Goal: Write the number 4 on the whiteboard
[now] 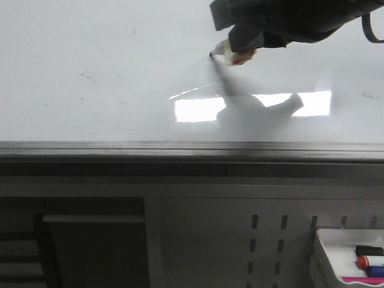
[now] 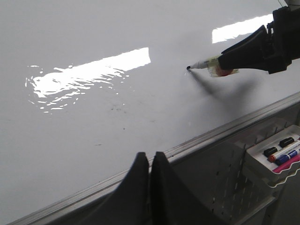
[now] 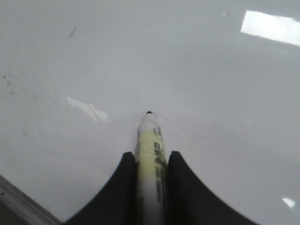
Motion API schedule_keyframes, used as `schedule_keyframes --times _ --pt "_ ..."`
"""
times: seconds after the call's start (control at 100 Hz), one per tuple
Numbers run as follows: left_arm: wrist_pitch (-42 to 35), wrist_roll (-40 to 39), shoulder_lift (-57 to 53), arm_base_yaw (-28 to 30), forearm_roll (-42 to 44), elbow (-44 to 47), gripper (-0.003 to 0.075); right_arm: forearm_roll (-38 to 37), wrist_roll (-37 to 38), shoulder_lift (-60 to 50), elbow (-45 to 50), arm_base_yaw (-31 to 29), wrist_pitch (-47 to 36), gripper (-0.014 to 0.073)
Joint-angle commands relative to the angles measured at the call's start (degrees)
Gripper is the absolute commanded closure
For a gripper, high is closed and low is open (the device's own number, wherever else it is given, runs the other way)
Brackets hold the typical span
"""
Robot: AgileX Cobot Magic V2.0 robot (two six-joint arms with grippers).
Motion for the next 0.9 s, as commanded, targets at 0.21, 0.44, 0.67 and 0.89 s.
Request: schedule_keyframes --times 0.21,0.44,0.67,0.89 --pt "-2.27 -0.40 0.43 0.18 -1.99 -1.62 0.0741 0.67 -0.13 -1.20 -2.04 -0.32 -2.00 0.0657" --pt "-2.27 -0.40 0.43 0.18 -2.03 -1.62 0.0741 1.72 -0.13 -0.28 -2.04 0.06 2.64 0.0656" --pt "-2.27 -0.40 0.43 0.18 -2.03 -1.62 0.0741 3.47 -0.13 3.69 -2.04 2.81 5.26 0.0656" --pt "-2.27 -0.40 0.43 0.18 -2.35 -1.62 0.0741 3.47 -0.13 3.69 -2.04 3.38 4.86 0.0657"
